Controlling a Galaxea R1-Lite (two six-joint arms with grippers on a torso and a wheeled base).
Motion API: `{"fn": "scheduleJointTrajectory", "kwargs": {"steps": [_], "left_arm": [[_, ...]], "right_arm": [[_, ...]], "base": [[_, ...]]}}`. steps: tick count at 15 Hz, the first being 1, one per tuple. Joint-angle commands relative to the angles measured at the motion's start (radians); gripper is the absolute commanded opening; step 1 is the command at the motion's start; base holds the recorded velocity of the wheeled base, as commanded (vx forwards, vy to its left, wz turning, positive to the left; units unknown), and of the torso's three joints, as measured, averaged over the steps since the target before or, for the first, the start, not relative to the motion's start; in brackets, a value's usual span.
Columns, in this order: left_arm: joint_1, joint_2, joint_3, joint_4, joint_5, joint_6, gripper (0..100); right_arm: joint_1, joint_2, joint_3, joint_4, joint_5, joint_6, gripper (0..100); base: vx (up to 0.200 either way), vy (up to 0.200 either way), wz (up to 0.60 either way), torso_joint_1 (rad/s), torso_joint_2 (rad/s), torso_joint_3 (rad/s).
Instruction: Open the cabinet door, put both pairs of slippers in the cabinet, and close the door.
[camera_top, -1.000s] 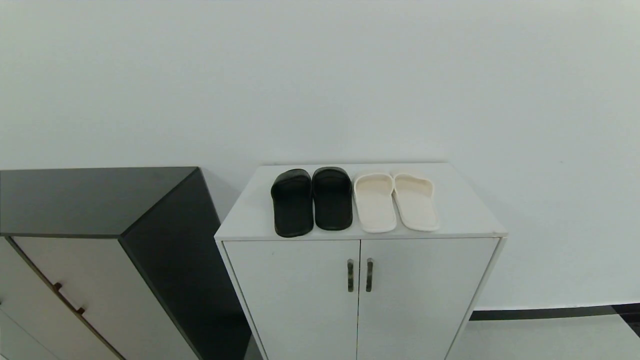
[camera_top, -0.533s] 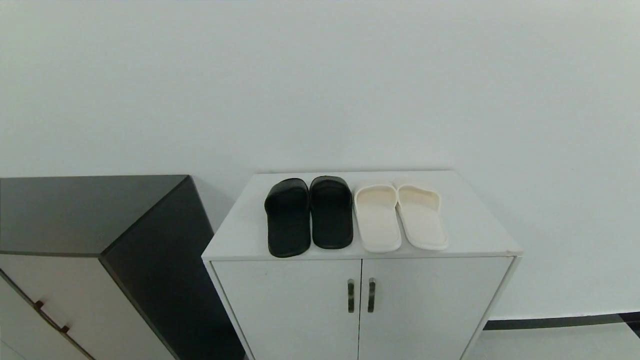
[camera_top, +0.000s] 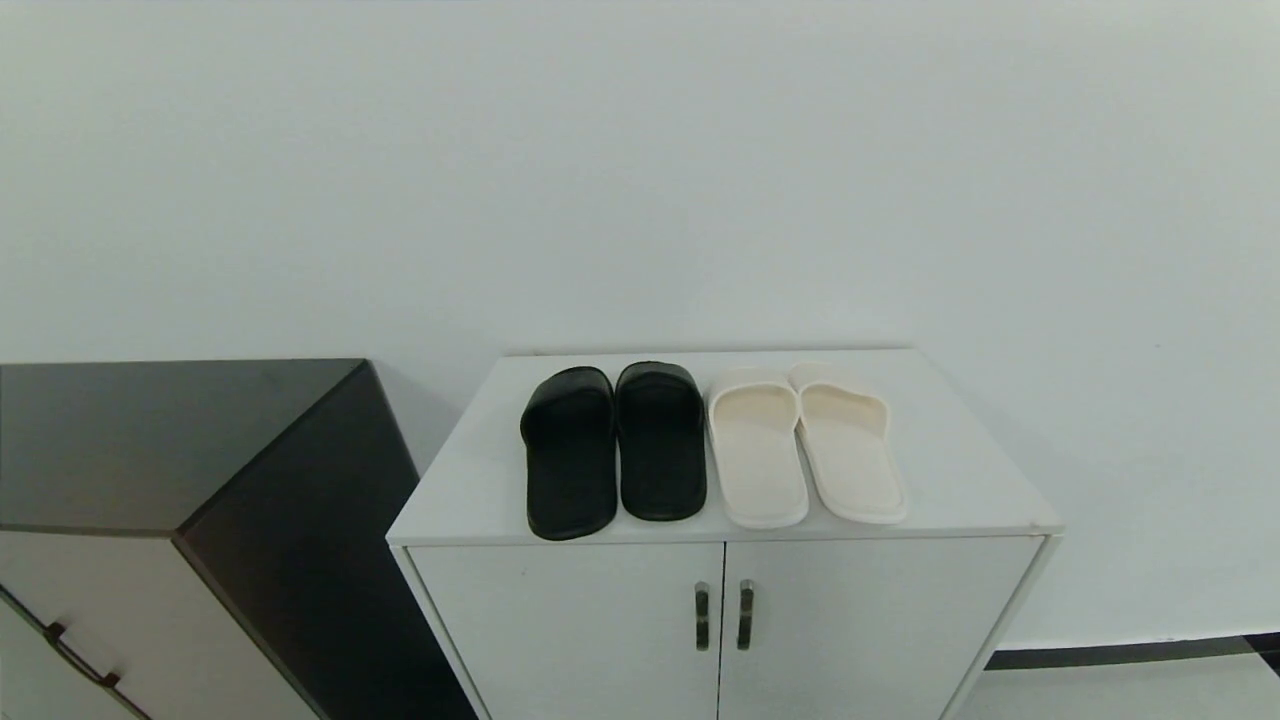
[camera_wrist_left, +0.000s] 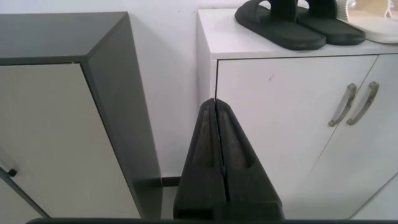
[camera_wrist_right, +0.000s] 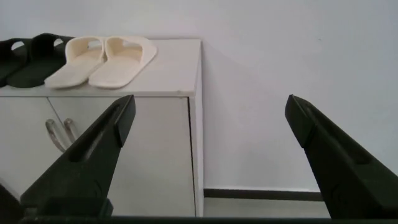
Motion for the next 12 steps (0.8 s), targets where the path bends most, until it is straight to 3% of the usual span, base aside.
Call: {"fn": "scheduleJointTrajectory", "kwargs": {"steps": [1,3,4,5,12], "left_arm": [[0.000,0.000,0.000,0.000,0.000,0.000,0],[0.000,0.000,0.000,0.000,0.000,-0.002,0],[0.000,0.000,0.000,0.000,-0.001,-0.002,0],[0.000,0.000,0.000,-0.002,0.000,-0.002,0],[0.000,0.000,0.000,0.000,-0.001,-0.002,0]], "right_arm": [[0.131,0.521,-0.131,-0.210,0.029,0.017,100],[0.402,0.751,-0.177,-0.382,-0.191,0.096,100],[0.543,0.822,-0.208,-0.400,-0.303,0.140,100],[0.628,0.888,-0.248,-0.400,-0.384,0.168,100],[0.720,1.207,-0.518,-0.372,-0.501,0.272,100]], "base": [[0.000,0.000,0.00,0.000,0.00,0.000],[0.000,0.000,0.00,0.000,0.00,0.000],[0.000,0.000,0.00,0.000,0.00,0.000],[0.000,0.000,0.00,0.000,0.00,0.000],[0.000,0.000,0.00,0.000,0.00,0.000]]}}
